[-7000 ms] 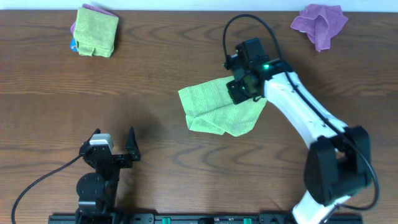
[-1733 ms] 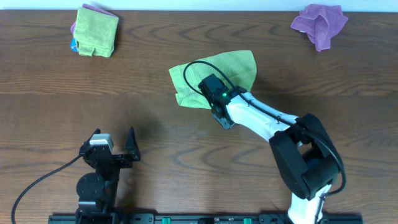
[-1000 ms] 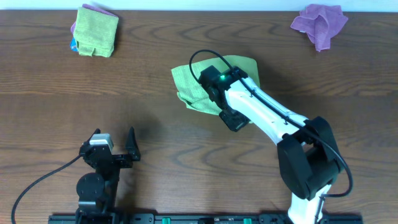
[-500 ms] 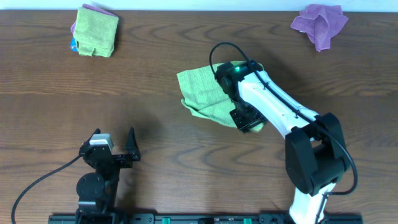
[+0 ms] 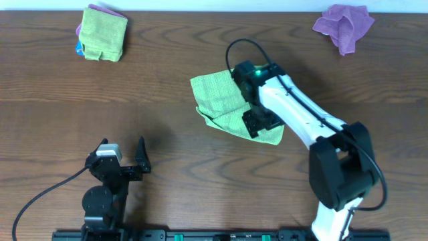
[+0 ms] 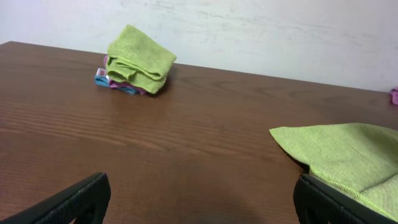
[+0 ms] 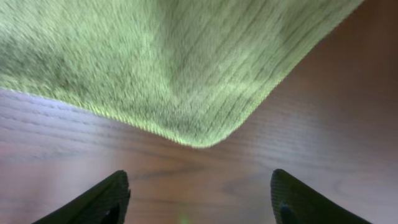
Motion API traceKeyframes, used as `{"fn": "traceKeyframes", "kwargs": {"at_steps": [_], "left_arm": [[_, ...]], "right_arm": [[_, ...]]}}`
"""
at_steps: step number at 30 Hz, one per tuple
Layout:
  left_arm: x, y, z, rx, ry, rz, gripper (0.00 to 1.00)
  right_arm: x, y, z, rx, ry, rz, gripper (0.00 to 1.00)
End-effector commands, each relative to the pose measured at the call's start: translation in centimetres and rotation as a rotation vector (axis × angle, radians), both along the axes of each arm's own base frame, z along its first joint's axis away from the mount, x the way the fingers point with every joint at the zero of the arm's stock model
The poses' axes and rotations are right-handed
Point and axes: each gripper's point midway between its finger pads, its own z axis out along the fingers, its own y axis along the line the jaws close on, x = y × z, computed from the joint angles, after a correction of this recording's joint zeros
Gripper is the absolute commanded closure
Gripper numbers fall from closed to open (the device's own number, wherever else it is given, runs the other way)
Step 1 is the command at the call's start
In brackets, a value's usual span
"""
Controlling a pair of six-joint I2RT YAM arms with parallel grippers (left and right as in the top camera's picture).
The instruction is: Fold the cloth
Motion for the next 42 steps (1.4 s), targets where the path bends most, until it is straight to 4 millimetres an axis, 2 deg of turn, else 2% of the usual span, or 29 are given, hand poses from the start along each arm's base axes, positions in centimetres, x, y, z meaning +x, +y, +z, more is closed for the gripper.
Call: {"fn": "traceKeyframes", "kwargs": {"at_steps": [1,5,8,11,18,20,25,27,31,38,42], "left_arm": [[0.0,0.4,-1.7,0.0,0.036,0.027,0.05],[0.1,0.3,-1.7,-0.002,0.035,0.021,0.05],[0.0,-0.7,-1.6,-0.013,0.032,-0.035,0.05],[-0.1,-2.0,-1.4,-0.027,0.028,-0.11,0.05],[-0.1,-2.2,-1.4,-0.037,0.027,-0.125,0.05],[-0.2,-2.8,-1.3,-0.139,0.036,-0.142,0.05],[-0.3,-3.5,-1.1,-0.251,0.043,-0.161,0.05],[-0.5,-4.3,-1.1,-0.316,0.06,-0.196,0.05],[-1.0,-5.9,-0.9,-0.287,0.063,-0.302,0.05],[-0.5,-7.0,0.6,-0.237,0.005,-0.384,0.05],[0.0,-7.7,1.2,-0.231,0.021,-0.413,0.05]], "right_arm": [[1.7,1.0,4.0,0.128,-0.134,-0.034,0.31],[1.9,3.0,8.6,0.292,-0.26,-0.021,0.23],[0.8,3.3,12.2,0.355,-0.336,0.001,0.19],[-1.2,2.8,15.4,0.386,-0.39,0.019,0.17],[-6.3,2.3,18.9,0.451,-0.398,0.06,0.16],[-7.9,1.9,19.4,0.453,-0.394,0.076,0.18],[-10.4,0.8,18.7,0.46,-0.387,0.049,0.17],[-11.3,0.3,17.7,0.46,-0.38,0.021,0.17],[-12.9,-0.6,15.2,0.464,-0.363,-0.028,0.16],[-14.8,0.9,11.0,0.571,-0.274,-0.063,0.15],[-15.2,1.2,10.3,0.588,-0.245,-0.076,0.13]]}}
